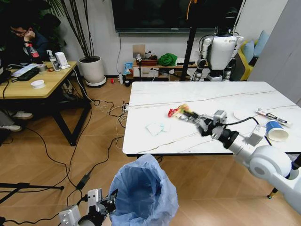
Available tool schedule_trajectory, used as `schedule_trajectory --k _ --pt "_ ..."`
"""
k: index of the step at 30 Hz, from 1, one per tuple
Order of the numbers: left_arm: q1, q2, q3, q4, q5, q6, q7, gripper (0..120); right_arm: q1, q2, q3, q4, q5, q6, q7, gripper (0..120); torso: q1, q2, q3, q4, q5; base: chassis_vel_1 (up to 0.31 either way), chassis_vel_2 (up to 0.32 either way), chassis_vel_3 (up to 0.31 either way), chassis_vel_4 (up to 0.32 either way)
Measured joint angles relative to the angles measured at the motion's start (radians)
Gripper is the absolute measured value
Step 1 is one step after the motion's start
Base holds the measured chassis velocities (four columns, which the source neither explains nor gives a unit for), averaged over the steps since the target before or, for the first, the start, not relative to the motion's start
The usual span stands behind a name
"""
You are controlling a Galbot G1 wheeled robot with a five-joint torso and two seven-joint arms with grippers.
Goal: Pick up the trash bin and place the trash from the table into it.
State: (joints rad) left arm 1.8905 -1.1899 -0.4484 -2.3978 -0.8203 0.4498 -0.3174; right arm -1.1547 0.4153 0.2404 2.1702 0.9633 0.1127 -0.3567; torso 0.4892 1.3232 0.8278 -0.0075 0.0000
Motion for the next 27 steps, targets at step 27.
schedule_trajectory --k 27 --pt "-0.172 -0.003 0.098 0.087 -0.046 0.022 -0.019 0 0.061 -0.148 -0.137 0.031 -0.112 0.018 -0.118 0 0.000 0.000 0.000 -0.0002 0.0001 0.000 0.000 0.000 0.000"
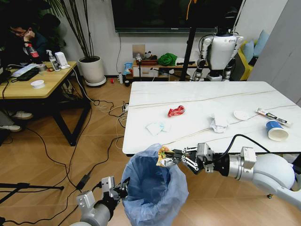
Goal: Pick up the trash bin and place the trash from the table into it.
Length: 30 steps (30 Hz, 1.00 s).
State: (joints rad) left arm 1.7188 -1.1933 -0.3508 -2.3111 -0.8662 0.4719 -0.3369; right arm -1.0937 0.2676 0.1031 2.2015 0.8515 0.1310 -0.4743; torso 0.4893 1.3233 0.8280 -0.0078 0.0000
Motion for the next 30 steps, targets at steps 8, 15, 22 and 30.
schedule_trajectory --k 8,15,22,30 --pt "-0.032 -0.003 0.035 0.019 -0.012 -0.001 -0.004 0 -0.014 0.022 0.027 -0.026 0.017 0.009 -0.038 0 0.000 0.000 0.000 0.0000 0.0000 0.000 0.000 0.000 0.000" --pt "-0.080 0.005 0.076 0.056 -0.031 -0.001 -0.004 0 -0.048 0.025 0.049 -0.038 0.010 0.014 -0.053 0 0.000 0.000 0.000 -0.0001 0.0000 0.000 0.000 0.000 0.000" --pt "-0.128 0.008 0.119 0.075 -0.058 0.006 -0.014 0 -0.052 0.043 0.030 -0.046 -0.001 0.009 -0.061 0 0.000 0.000 0.000 -0.0001 0.0000 0.000 0.000 0.000 0.000" --pt "-0.126 0.010 0.116 0.067 -0.070 0.010 -0.023 0 -0.051 0.056 0.014 -0.042 -0.018 0.001 -0.057 11 0.000 0.000 0.000 -0.0001 0.0001 0.000 0.000 0.000 0.000"
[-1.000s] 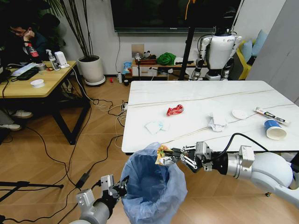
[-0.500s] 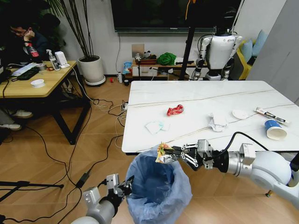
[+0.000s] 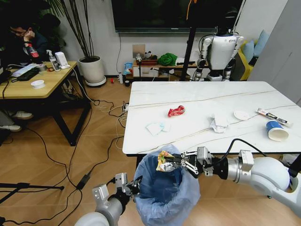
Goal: Pick up the trash bin and place the trash from the table into it.
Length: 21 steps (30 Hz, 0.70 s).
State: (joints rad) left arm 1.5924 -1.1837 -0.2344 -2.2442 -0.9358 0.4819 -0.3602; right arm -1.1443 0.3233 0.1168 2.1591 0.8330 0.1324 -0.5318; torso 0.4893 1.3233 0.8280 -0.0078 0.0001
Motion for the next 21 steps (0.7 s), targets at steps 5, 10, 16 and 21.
schedule_trajectory --k 5,10,16,21 --pt "0.013 -0.002 -0.002 -0.007 0.003 0.000 -0.001 0 0.006 -0.002 -0.001 0.003 -0.001 0.000 0.003 33 0.000 0.000 0.000 0.0001 -0.0001 0.000 0.000 0.000 0.000" --pt "0.028 -0.007 -0.012 -0.013 0.013 0.000 -0.004 0 -0.006 -0.012 0.013 0.007 -0.001 0.007 -0.003 53 0.000 0.000 0.000 0.0001 -0.0001 0.000 0.000 0.000 0.000" --pt "0.059 -0.013 -0.036 -0.028 0.028 -0.001 -0.005 0 -0.012 -0.008 0.010 0.026 0.023 0.007 0.010 72 0.000 0.000 0.000 0.0001 -0.0001 0.000 0.000 0.000 0.000" --pt "0.067 -0.022 -0.049 -0.042 0.026 -0.001 -0.006 0 -0.013 0.024 -0.026 0.027 0.011 0.011 0.041 91 0.000 0.000 0.000 0.0001 -0.0001 0.000 0.000 0.000 0.000"
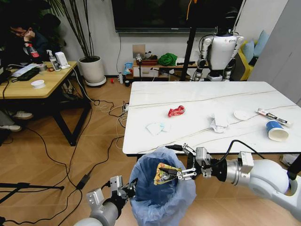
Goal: Pick up the trash bin and place the trash from the table into it.
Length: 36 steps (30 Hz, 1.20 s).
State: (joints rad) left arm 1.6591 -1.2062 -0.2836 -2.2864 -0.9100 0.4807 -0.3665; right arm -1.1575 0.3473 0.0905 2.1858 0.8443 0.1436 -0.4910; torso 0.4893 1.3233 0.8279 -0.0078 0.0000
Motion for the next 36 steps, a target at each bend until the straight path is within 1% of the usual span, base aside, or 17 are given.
schedule_trajectory --k 1,2,3,8,9,11,15,18,27,32,36 --pt "0.000 -0.001 -0.001 -0.001 -0.002 0.000 0.000 0 0.000 0.006 -0.009 -0.001 -0.005 0.002 0.009 94 0.000 0.000 0.000 0.0000 0.0000 0.000 0.000 0.000 0.000" --pt "0.000 -0.001 -0.001 -0.001 -0.002 0.000 0.000 0 0.000 0.006 -0.009 -0.001 -0.005 0.002 0.009 94 0.000 0.000 0.000 0.0000 0.0000 0.000 0.000 0.000 0.000" --pt "-0.001 -0.005 -0.004 -0.002 -0.005 0.000 -0.001 0 0.005 0.023 -0.035 -0.008 -0.021 0.007 0.034 99 0.000 0.000 0.000 0.0000 0.0000 0.000 0.000 0.000 0.000" --pt "-0.007 -0.008 -0.010 -0.007 -0.019 0.000 -0.002 0 0.023 0.078 -0.087 -0.047 -0.071 0.015 0.055 100 0.000 0.000 0.000 0.0000 0.0002 0.000 0.000 0.000 0.000" --pt "-0.007 -0.008 -0.010 -0.007 -0.019 0.000 -0.002 0 0.023 0.078 -0.087 -0.047 -0.071 0.015 0.055 100 0.000 0.000 0.000 0.0000 0.0002 0.000 0.000 0.000 0.000" --pt "-0.008 -0.003 -0.022 -0.010 -0.033 0.000 -0.002 0 0.027 0.103 -0.100 -0.081 -0.087 0.015 0.051 100 0.000 0.000 0.000 0.0000 0.0000 0.000 0.000 0.000 0.000" --pt "-0.008 0.005 -0.029 -0.012 -0.039 0.001 -0.003 0 0.028 0.095 -0.081 -0.100 -0.087 0.015 0.026 100 0.000 0.000 0.000 0.0001 0.0000 0.000 0.000 0.000 0.000" --pt "-0.006 0.013 -0.037 -0.013 -0.046 0.001 -0.002 0 0.023 0.076 -0.050 -0.110 -0.075 0.014 0.004 100 0.000 0.000 0.000 0.0000 -0.0001 0.000 0.000 0.000 0.000" --pt "-0.001 0.025 -0.051 -0.012 -0.049 0.000 -0.003 0 0.008 0.051 0.023 -0.123 -0.034 0.015 -0.025 100 0.000 0.000 0.000 0.0000 -0.0001 0.000 0.000 0.000 0.000" --pt "0.001 0.022 -0.052 -0.011 -0.048 0.000 -0.003 0 0.008 0.050 0.037 -0.116 -0.020 0.015 -0.021 100 0.000 0.000 0.000 0.0000 0.0000 0.000 0.000 0.000 0.000" --pt "0.020 0.022 -0.060 -0.011 -0.038 -0.001 -0.003 0 0.027 0.062 0.056 -0.131 0.007 0.004 0.008 100 0.000 0.000 0.000 -0.0001 -0.0001 0.000 0.000 0.000 0.000"
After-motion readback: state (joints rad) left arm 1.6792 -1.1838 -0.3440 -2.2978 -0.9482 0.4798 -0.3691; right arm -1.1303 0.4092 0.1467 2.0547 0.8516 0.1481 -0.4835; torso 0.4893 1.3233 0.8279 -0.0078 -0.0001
